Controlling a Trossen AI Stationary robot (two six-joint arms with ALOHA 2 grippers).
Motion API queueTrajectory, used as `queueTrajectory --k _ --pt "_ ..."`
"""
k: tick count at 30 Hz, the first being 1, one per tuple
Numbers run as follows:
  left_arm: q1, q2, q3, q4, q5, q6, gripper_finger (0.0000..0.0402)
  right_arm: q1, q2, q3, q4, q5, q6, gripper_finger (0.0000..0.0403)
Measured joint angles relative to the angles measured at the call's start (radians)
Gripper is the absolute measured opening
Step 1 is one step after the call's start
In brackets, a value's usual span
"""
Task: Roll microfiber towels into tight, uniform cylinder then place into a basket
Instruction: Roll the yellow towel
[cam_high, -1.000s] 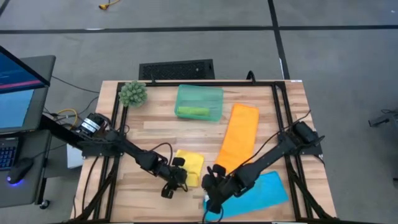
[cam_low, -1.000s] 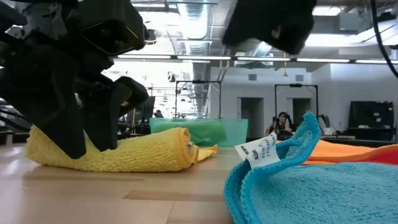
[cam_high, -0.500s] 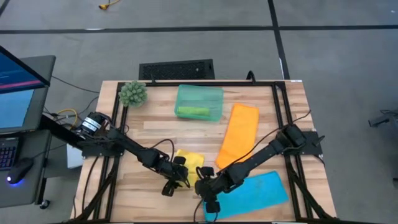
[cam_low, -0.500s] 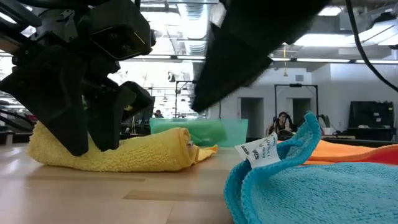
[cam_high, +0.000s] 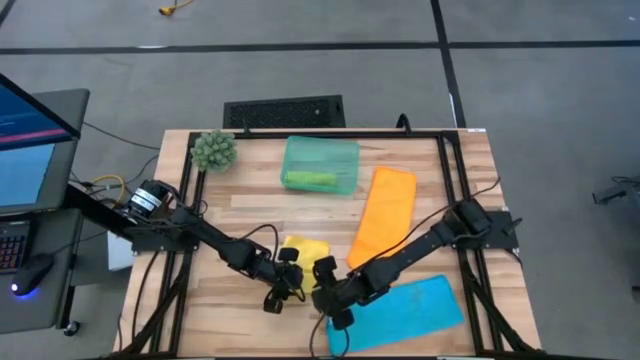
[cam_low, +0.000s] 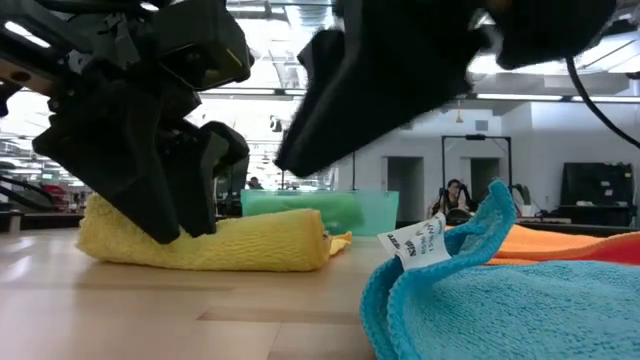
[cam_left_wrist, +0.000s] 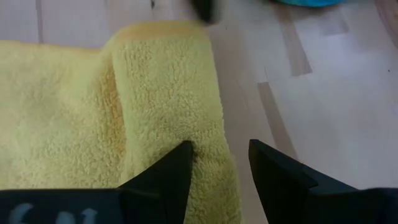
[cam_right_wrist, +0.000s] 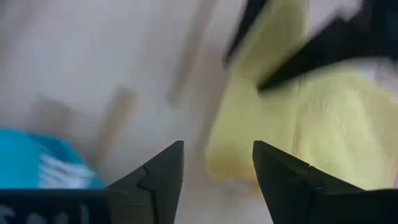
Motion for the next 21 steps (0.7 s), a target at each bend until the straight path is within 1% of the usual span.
queueTrajectory --k 3,6,10,15,17,21 --pt "0.000 0.000 0.000 -0.001 0.000 0.000 0.0153 -0.020 0.000 -0.038 -0.016 0.000 0.000 0.0213" --pt "0.000 0.000 0.000 -0.001 0.000 0.000 0.0153 -0.034 0.000 -0.040 0.017 -0.002 -0.011 0.0208" --pt "0.004 0.000 0.000 0.000 0.000 0.000 0.0153 -0.035 0.000 -0.040 0.060 -0.043 -0.056 0.0201" --pt "0.004 0.000 0.000 0.002 0.000 -0.006 0.0153 -0.035 0.040 -0.044 0.043 -0.071 -0.057 0.0198" --pt "0.004 0.000 0.000 0.002 0.002 -0.007 0.0153 -0.035 0.067 -0.034 0.086 -0.093 -0.058 0.0199" --pt "0.004 -0.005 0.000 0.011 0.008 -0.009 0.0153 -0.034 0.083 -0.037 0.070 -0.075 -0.038 0.0200"
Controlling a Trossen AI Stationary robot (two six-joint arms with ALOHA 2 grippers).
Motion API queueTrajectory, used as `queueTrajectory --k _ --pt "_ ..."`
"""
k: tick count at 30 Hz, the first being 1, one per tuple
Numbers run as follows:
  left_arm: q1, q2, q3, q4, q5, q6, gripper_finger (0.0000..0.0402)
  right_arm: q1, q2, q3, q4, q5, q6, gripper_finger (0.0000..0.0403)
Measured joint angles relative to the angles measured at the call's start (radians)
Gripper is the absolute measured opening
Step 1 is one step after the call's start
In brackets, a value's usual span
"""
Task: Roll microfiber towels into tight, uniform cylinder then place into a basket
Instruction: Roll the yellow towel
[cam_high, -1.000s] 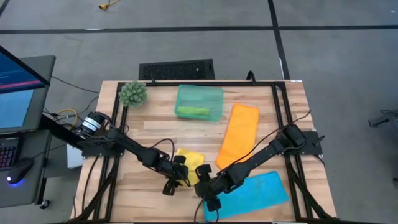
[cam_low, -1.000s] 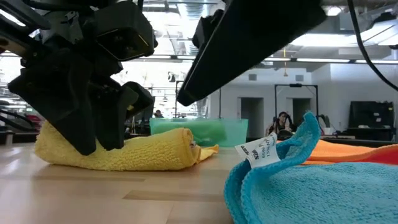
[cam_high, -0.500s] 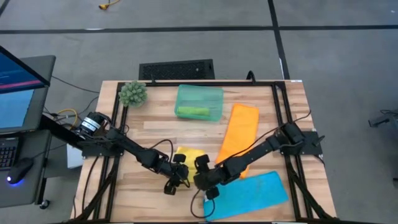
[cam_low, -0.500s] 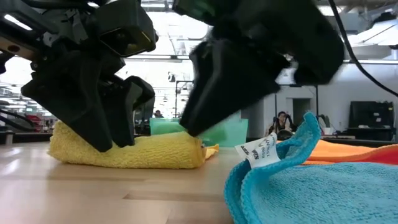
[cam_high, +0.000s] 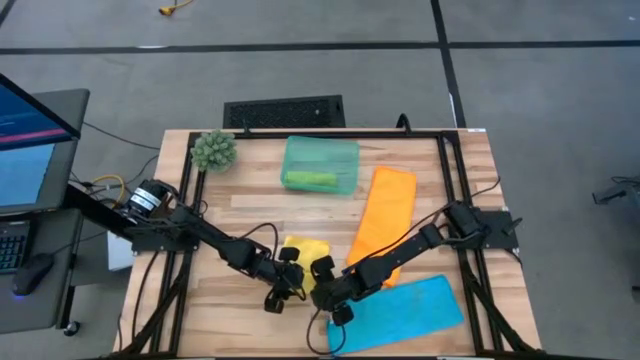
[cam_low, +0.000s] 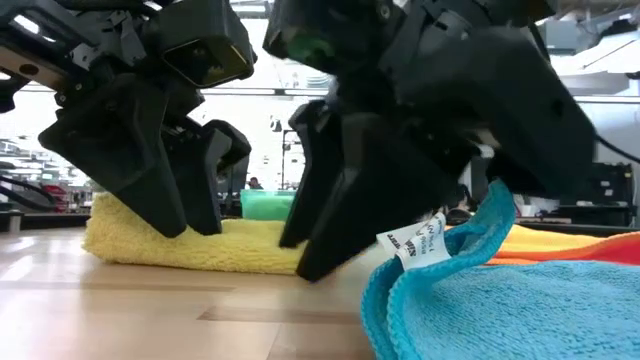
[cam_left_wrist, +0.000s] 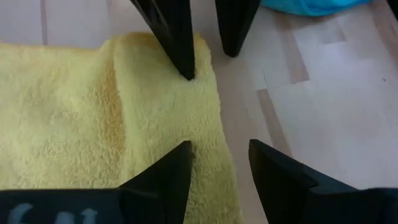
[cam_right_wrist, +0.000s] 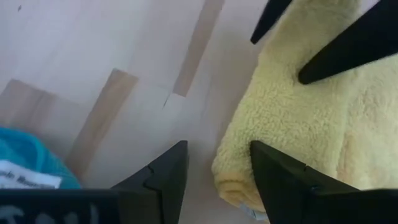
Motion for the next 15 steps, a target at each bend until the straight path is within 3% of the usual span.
queueTrajectory --k 15 --pt "0.000 -0.005 0.000 -0.032 0.026 0.003 0.0153 -0.029 0.005 0.028 -0.057 0.047 0.087 0.0157"
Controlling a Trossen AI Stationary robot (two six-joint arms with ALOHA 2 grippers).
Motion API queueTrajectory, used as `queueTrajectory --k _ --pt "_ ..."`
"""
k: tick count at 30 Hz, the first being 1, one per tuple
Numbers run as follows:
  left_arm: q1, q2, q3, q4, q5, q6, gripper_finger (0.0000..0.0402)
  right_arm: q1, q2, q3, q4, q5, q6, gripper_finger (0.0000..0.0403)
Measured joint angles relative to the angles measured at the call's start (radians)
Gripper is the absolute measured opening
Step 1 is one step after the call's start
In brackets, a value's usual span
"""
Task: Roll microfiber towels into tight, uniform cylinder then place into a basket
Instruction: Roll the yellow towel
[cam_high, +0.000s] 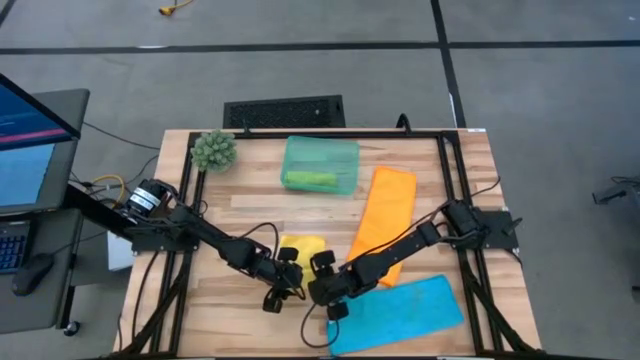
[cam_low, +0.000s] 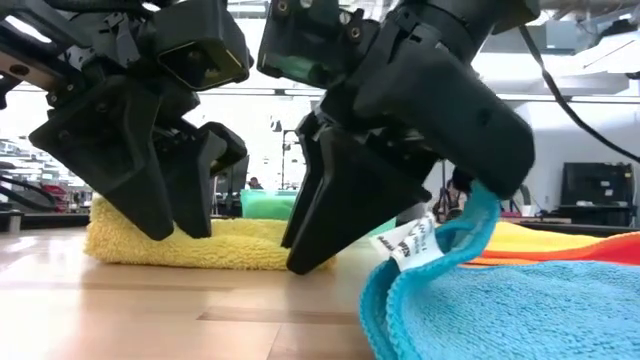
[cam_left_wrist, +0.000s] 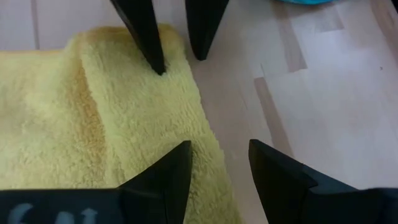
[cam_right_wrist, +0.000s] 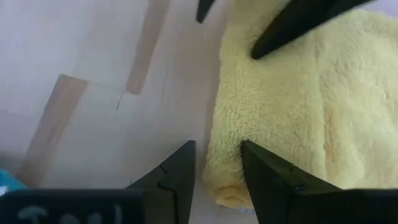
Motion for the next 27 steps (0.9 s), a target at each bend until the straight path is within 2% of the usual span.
queueTrajectory --k 6,14,17,22,27 --pt "0.000 0.000 0.000 -0.006 0.009 -0.002 0.0153 -0.026 0.000 0.003 -0.029 0.012 0.130 0.0139" --pt "0.000 0.000 0.000 -0.026 0.008 -0.003 0.0153 -0.057 0.000 0.003 -0.029 0.021 0.125 0.0114" --pt "0.000 0.000 0.000 -0.027 0.008 -0.004 0.0153 -0.062 0.000 0.002 -0.029 0.021 0.122 0.0091" --pt "0.000 -0.008 0.000 -0.040 0.009 -0.006 0.0153 -0.067 -0.002 0.002 -0.029 0.015 0.122 0.0019" --pt "-0.001 -0.067 0.000 -0.134 -0.029 -0.013 0.0153 -0.069 -0.002 0.002 -0.024 0.000 0.122 0.0017"
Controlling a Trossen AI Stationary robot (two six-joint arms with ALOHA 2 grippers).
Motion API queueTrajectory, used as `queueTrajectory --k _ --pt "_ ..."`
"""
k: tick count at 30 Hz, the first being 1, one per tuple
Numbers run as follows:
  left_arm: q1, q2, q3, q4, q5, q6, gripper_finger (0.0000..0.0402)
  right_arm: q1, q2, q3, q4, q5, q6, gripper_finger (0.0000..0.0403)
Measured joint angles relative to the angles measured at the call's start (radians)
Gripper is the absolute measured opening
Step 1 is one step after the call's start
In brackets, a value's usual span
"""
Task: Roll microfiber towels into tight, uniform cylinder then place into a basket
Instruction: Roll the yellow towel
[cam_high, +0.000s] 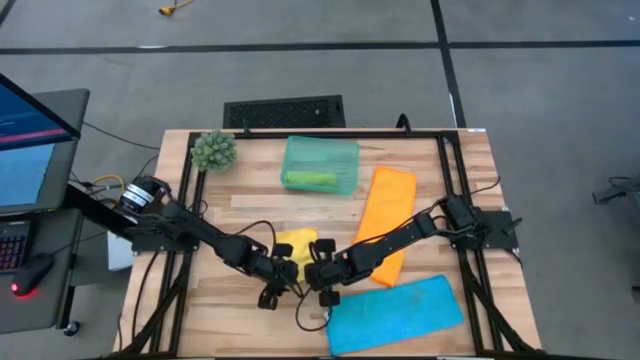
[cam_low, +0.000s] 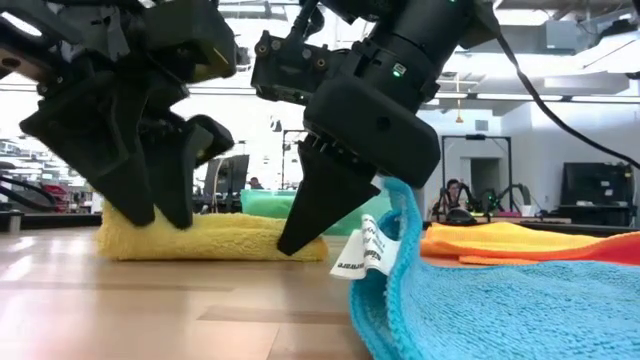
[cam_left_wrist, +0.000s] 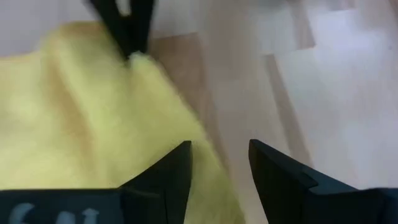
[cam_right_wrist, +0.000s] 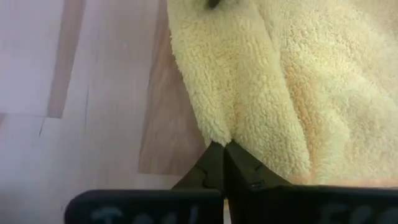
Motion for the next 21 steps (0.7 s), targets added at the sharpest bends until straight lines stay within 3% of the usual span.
queueTrajectory --k 7,13,21 --pt "0.000 -0.121 0.000 -0.171 -0.106 0.012 0.0153 -0.003 0.001 0.024 -0.027 -0.090 0.041 0.0009" --pt "0.017 -0.132 -0.004 -0.244 -0.213 0.061 0.0153 -0.014 0.006 0.068 -0.035 -0.296 0.086 0.0005" --pt "0.059 -0.127 -0.053 -0.175 -0.121 0.085 0.0153 -0.055 0.006 0.072 -0.022 -0.518 0.241 0.0003"
